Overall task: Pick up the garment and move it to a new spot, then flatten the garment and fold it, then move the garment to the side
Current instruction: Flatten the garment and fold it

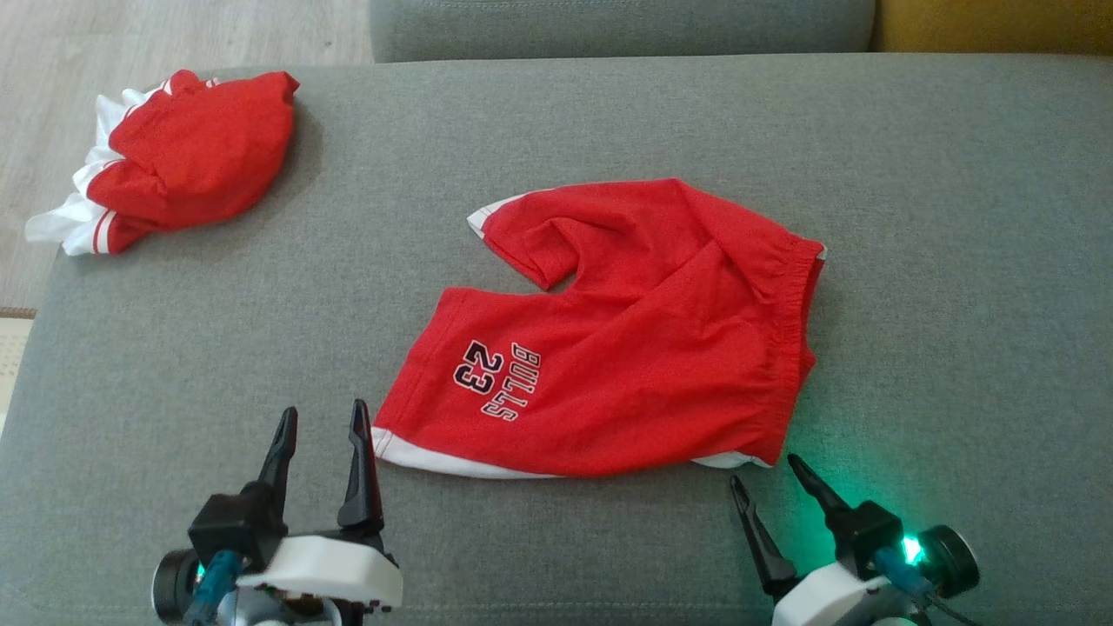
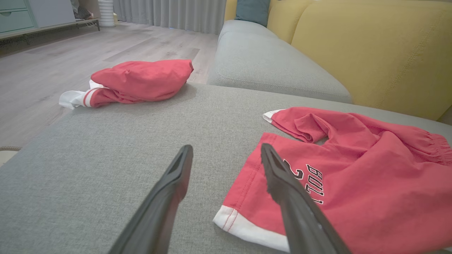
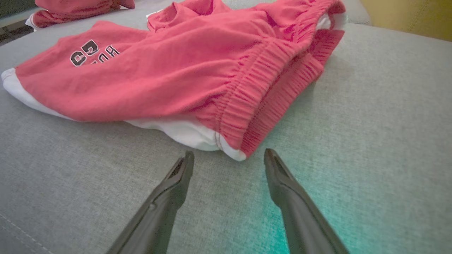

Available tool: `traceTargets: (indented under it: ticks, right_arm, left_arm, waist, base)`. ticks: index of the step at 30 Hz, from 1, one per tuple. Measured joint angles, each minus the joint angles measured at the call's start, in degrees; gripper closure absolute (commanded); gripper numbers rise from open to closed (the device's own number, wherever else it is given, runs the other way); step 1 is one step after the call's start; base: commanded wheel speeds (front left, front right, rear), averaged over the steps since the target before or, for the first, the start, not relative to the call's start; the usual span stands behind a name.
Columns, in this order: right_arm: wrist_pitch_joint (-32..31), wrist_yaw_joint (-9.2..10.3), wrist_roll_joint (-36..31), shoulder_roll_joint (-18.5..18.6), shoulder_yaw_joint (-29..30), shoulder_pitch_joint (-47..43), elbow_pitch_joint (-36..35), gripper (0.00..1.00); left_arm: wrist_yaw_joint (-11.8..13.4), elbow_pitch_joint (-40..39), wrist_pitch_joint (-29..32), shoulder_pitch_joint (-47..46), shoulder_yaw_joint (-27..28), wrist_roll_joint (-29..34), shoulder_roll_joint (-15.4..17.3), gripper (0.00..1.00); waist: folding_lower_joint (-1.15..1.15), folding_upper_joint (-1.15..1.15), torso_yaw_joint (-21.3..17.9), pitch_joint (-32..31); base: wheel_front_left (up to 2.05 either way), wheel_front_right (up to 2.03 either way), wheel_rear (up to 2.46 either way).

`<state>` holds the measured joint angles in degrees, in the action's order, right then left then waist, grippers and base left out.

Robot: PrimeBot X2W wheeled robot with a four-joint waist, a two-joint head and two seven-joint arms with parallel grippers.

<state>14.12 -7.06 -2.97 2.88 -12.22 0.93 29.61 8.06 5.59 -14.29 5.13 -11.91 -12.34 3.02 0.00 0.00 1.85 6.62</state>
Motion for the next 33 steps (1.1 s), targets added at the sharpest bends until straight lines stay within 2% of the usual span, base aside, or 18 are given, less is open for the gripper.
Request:
traceTargets:
  ticks: [6,9,12,17,18,20,21,23,27,33]
  right_arm:
    - [0.08,0.00,-2.30,0.01,0.31,2.27,2.27,0.02]
    - [0.09,0.00,-2.67,0.01,0.36,2.73,2.63,0.16]
    - [0.09,0.00,-2.99,0.01,0.24,2.75,3.07,0.51]
    - [0.09,0.00,-3.21,0.00,0.01,3.35,4.58,0.69]
    - [0.10,0.00,-3.31,0.00,0.02,3.61,5.12,0.75]
    - [0.10,0.00,-3.52,0.01,0.00,4.38,6.58,0.95]
    - [0.13,0.00,-3.52,0.01,0.00,4.78,7.10,1.00]
    - [0.18,0.00,-3.52,0.01,-0.15,5.79,8.11,1.00]
    - [0.18,0.00,-3.49,0.14,0.23,7.31,8.43,1.00]
    - [0.18,-0.01,-3.41,1.27,3.35,8.00,6.00,1.00]
  left_arm:
    - [0.00,0.03,0.00,-0.24,-0.07,-0.01,0.00,0.00]
    - [0.00,0.12,0.00,-0.24,-0.07,-0.01,0.00,0.00]
    - [0.00,0.15,0.00,-0.23,-0.07,-0.01,0.00,0.00]
    - [-0.01,0.36,0.00,-0.14,-0.10,-0.01,0.00,0.00]
    - [-0.05,0.67,0.00,-0.10,-0.14,-0.01,0.00,0.00]
    - [-0.59,1.66,0.00,-0.03,-0.29,-0.66,0.00,0.00]
    - [-0.96,2.19,0.00,0.01,-0.40,-0.93,0.00,0.00]
    - [-1.30,3.16,0.00,0.16,-0.45,-0.92,0.00,0.00]
    - [-3.54,5.05,0.00,0.33,-1.22,-1.33,0.01,0.00]
    - [-6.68,9.91,0.30,0.35,-3.07,-1.53,0.47,0.00]
  waist:
    - [0.00,0.00,0.46,-0.27]
    - [0.00,0.00,0.60,-0.54]
    - [0.00,0.00,0.60,-0.83]
    - [0.00,0.00,0.27,-1.11]
    - [0.00,0.00,0.12,-1.14]
    - [0.00,0.00,-0.13,-1.15]
    - [0.00,0.00,-0.23,-1.13]
    - [0.00,0.00,-0.46,-1.09]
    - [0.00,0.00,-0.90,-0.97]
    - [0.00,0.00,-1.52,-0.39]
  base:
    - [0.00,0.00,0.00]
    - [0.00,0.00,0.00]
    - [0.00,0.00,0.00]
    - [0.00,0.00,0.00]
    - [0.00,0.00,0.00]
    - [0.00,0.00,0.00]
    - [0.00,0.00,0.00]
    - [0.00,0.00,0.00]
    - [0.00,0.00,0.00]
    - [0.00,0.00,0.00]
